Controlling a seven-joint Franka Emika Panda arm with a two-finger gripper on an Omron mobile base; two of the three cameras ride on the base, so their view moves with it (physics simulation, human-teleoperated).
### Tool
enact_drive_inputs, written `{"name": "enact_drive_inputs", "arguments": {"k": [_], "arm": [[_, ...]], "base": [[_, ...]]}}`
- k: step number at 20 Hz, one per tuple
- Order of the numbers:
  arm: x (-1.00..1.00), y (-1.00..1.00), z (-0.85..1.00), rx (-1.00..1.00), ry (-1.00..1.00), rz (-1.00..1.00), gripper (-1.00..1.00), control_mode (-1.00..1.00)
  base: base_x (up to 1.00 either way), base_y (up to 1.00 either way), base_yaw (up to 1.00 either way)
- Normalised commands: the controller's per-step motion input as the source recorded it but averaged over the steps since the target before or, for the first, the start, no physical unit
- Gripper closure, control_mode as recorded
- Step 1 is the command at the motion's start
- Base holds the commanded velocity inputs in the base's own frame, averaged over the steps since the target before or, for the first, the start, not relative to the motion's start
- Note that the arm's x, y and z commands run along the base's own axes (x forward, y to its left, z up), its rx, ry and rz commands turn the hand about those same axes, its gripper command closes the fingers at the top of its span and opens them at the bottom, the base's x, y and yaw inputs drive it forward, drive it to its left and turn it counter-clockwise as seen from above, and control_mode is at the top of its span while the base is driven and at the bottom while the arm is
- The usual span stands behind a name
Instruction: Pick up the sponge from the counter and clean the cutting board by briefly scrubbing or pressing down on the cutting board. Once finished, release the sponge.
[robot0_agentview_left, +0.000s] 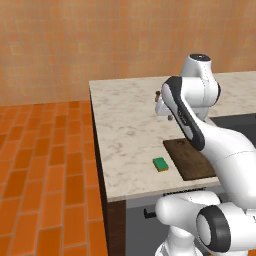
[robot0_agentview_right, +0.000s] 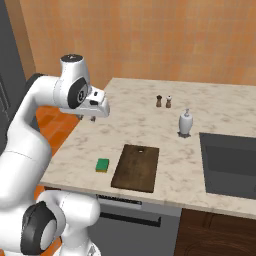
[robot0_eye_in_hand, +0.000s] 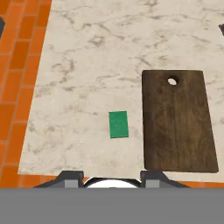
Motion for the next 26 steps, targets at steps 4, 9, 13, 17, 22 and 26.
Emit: {"name": "enact_drive_inputs", "arguments": {"k": [4,9,13,17,22,26], "arm": [[0.03,0.00,-0.17,0.00,0.13,0.00,-1.00,-1.00],[0.09,-0.02,-0.48,0.00,0.27,0.00,-1.00,-1.00],[0.00,0.11,-0.63,0.01,0.00,0.00,-1.00,-1.00],[0.01,0.01,-0.71,0.01,0.01,0.00,-1.00,-1.00],[0.06,0.00,-0.64,-0.09,-0.03,0.02,-1.00,-1.00],[0.14,-0.02,-0.52,-0.05,-0.06,0.00,-1.00,-1.00]], "base": [[0.00,0.00,0.00],[0.00,0.00,0.00],[0.00,0.00,0.00],[0.00,0.00,0.00],[0.00,0.00,0.00],[0.00,0.00,0.00]]}}
